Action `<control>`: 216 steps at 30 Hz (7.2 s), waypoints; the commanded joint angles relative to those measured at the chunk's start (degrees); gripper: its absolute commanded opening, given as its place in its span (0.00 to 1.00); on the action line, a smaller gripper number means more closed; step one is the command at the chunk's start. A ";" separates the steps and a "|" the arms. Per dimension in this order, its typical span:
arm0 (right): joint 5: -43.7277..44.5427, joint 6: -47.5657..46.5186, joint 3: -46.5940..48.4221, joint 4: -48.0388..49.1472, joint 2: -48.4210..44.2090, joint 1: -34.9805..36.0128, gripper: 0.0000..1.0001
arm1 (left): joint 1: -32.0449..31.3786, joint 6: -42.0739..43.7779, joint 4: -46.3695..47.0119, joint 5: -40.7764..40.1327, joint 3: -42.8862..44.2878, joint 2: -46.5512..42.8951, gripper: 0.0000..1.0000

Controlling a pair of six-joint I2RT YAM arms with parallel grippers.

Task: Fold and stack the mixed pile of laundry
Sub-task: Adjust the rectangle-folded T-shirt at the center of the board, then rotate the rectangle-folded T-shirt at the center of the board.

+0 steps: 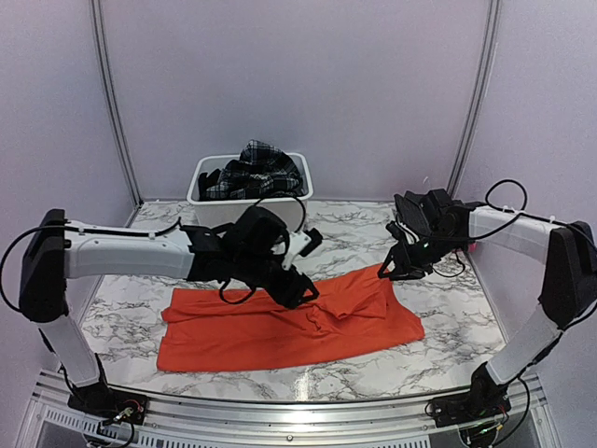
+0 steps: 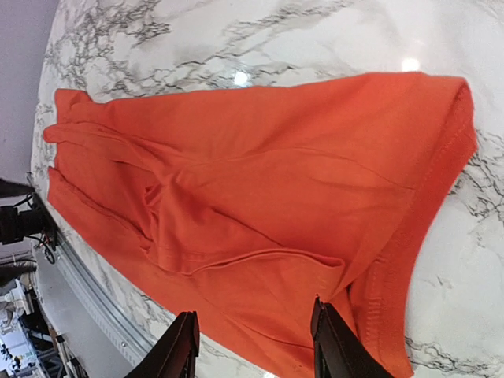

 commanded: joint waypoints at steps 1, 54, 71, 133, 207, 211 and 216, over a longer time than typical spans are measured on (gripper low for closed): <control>4.87 -1.29 -1.50 -0.12 2.57 -0.62 0.45 | -3.98 7.71 2.78 -3.86 6.94 8.60 0.67; -7.19 1.55 -12.75 -6.11 -12.25 7.35 0.38 | -6.85 15.84 -1.02 -13.91 -0.04 1.08 0.51; 3.48 3.05 17.72 3.62 19.46 -7.94 0.40 | 31.58 -29.21 -1.78 -6.02 -22.47 -27.33 0.99; 6.95 1.01 20.68 1.24 19.93 -13.58 0.53 | 46.07 -26.83 -4.68 -2.03 -22.79 -14.87 0.61; 14.64 7.53 1.31 7.95 19.82 4.02 0.47 | 18.87 -16.97 -20.08 -4.10 -16.90 -0.15 0.46; 15.98 2.65 15.51 4.17 27.74 1.67 0.46 | 13.54 -23.72 -20.03 -2.42 -19.37 -2.66 0.45; 16.24 -0.11 30.35 -3.99 27.16 1.66 0.47 | 5.01 -26.16 -19.89 -4.13 -16.01 -8.02 0.47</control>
